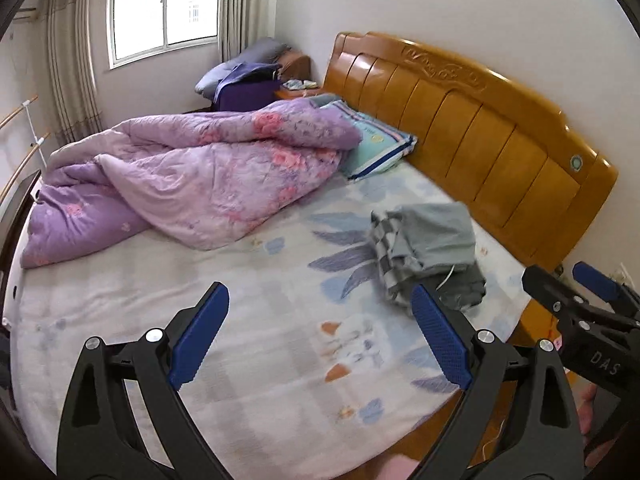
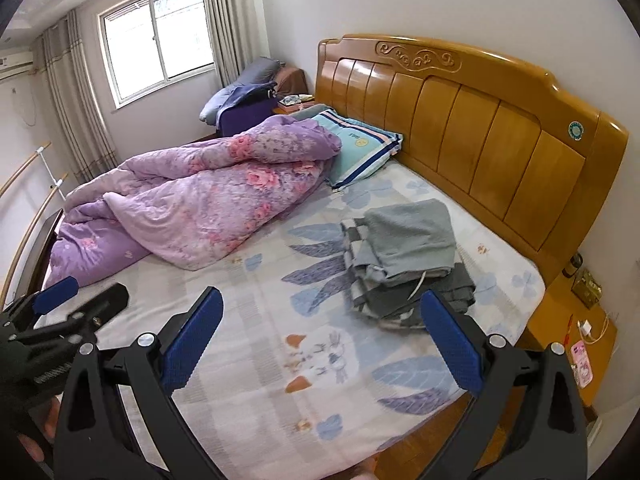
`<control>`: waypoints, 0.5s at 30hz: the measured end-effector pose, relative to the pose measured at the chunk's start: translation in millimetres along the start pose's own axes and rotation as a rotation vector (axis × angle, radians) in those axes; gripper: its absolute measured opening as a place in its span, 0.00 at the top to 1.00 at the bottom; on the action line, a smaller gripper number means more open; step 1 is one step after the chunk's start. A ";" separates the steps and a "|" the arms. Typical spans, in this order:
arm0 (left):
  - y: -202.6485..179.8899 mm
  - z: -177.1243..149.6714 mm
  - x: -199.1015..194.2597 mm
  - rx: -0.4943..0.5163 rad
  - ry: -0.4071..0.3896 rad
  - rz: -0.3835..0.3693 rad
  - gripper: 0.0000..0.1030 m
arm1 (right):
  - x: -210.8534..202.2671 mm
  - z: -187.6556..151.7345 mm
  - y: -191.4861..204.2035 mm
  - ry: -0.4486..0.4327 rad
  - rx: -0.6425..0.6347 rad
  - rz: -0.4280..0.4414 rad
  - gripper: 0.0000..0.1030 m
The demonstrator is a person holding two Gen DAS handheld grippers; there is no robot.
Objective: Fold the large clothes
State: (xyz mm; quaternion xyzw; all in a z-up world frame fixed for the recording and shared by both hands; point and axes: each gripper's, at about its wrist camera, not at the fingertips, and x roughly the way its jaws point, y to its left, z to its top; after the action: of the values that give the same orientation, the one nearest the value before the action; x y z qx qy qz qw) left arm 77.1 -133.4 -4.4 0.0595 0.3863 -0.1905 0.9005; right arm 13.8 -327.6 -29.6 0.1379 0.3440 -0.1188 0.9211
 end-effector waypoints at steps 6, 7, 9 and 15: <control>26.4 -22.4 -8.2 -0.042 0.019 0.023 0.10 | -2.8 -15.4 28.0 0.006 -0.042 -0.026 0.07; 28.1 -24.1 -8.2 -0.044 0.019 0.022 0.10 | -3.0 -17.7 30.9 0.010 -0.046 -0.029 0.07; 32.9 -29.1 -9.8 -0.047 0.022 0.016 0.10 | -0.7 -21.7 37.3 0.020 -0.059 -0.036 0.07; 39.8 -31.2 -14.8 -0.042 -0.001 0.001 0.10 | 5.9 -25.9 44.1 0.044 -0.054 -0.039 0.07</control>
State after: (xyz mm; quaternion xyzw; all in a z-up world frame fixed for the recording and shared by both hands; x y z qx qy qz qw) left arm 62.3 -84.5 -17.0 0.0408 0.3897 -0.1818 0.9019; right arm 16.4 -278.5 -44.8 0.1088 0.3700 -0.1244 0.9142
